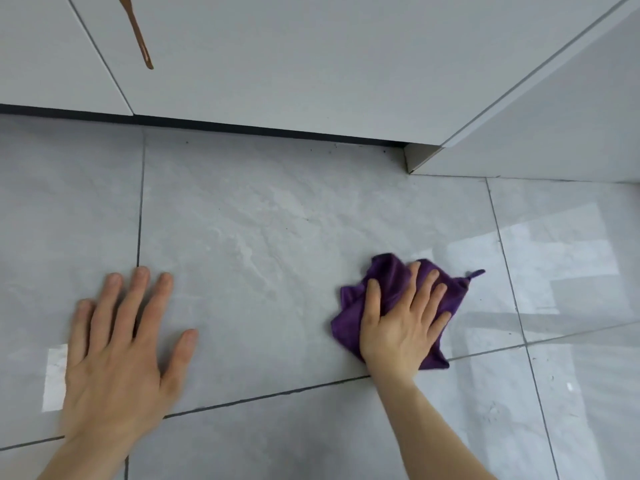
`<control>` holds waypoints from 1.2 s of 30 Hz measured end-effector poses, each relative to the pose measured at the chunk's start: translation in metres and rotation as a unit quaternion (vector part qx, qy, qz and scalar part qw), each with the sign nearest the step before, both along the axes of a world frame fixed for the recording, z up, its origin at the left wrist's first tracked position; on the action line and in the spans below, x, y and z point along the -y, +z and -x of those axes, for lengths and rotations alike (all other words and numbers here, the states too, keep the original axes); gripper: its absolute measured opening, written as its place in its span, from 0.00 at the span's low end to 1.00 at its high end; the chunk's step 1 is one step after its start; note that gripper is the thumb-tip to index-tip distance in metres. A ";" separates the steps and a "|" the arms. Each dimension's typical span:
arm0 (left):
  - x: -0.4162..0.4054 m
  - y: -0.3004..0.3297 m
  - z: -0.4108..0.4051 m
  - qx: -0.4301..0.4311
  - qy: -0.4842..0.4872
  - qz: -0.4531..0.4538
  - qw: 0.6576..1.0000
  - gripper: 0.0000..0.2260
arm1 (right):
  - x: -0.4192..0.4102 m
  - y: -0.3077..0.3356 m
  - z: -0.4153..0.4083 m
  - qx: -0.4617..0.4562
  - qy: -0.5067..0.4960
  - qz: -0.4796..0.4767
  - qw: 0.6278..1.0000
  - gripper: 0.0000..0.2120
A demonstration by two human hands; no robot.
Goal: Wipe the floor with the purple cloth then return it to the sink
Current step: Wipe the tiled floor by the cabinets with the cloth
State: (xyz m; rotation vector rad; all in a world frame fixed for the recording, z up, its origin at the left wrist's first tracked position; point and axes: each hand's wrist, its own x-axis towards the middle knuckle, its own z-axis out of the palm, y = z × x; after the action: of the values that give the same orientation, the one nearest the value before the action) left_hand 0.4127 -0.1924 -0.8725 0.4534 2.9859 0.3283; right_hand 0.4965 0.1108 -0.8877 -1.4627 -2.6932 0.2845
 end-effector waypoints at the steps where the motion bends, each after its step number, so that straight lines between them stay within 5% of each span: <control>1: -0.001 0.000 0.000 -0.003 0.000 0.002 1.000 0.34 | -0.013 0.000 0.012 -0.006 -0.005 0.000 1.000 0.40; 9: 0.000 -0.003 -0.001 -0.005 -0.005 0.009 1.000 0.34 | -0.015 0.002 0.065 0.002 0.122 -0.002 0.992 0.35; 14: 0.000 -0.001 -0.001 -0.012 -0.008 -0.005 1.000 0.32 | 0.085 0.009 0.059 0.018 0.327 0.032 0.944 0.31; 20: 0.054 0.013 -0.006 0.019 0.000 0.072 0.997 0.34 | 0.198 0.014 0.009 0.031 0.447 0.113 0.887 0.31; 28: 0.004 0.000 0.000 0.047 -0.027 0.038 0.998 0.34 | 0.145 0.014 -0.056 0.076 0.410 0.046 0.908 0.33; 36: 0.007 -0.002 0.001 0.046 -0.019 0.029 0.998 0.33 | 0.126 0.011 0.053 0.070 0.270 0.027 0.960 0.33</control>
State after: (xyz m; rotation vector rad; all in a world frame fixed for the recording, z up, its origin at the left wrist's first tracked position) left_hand 0.4115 -0.1992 -0.8749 0.4762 2.8850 0.2519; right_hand 0.4436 -0.0157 -0.8769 -0.7457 -3.1800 0.2894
